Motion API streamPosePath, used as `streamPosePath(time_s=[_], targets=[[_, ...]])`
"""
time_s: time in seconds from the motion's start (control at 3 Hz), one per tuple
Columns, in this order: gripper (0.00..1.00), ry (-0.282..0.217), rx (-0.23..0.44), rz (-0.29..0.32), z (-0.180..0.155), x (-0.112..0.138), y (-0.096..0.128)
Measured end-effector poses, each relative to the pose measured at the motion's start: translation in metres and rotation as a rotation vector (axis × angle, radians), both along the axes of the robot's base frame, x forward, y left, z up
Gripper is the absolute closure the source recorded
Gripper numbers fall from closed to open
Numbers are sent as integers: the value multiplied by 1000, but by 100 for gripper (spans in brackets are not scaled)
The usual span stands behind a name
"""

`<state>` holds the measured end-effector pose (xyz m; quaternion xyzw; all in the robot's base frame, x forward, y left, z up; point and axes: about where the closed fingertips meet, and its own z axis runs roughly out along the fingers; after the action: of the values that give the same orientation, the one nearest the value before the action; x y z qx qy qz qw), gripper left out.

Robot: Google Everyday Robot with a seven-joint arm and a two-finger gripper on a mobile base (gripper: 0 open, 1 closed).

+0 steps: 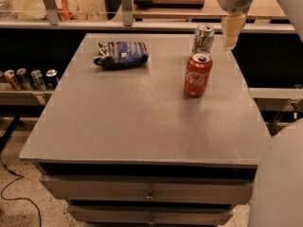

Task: Move 7up can near blue chip bag

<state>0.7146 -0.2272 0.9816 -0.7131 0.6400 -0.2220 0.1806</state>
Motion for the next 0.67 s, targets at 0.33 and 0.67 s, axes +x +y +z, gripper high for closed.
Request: streamPosePath(time_s=[0.33, 0.67], targets=[[0, 27, 53, 6, -7, 10, 8], [0, 62, 112, 14, -13, 14, 20]])
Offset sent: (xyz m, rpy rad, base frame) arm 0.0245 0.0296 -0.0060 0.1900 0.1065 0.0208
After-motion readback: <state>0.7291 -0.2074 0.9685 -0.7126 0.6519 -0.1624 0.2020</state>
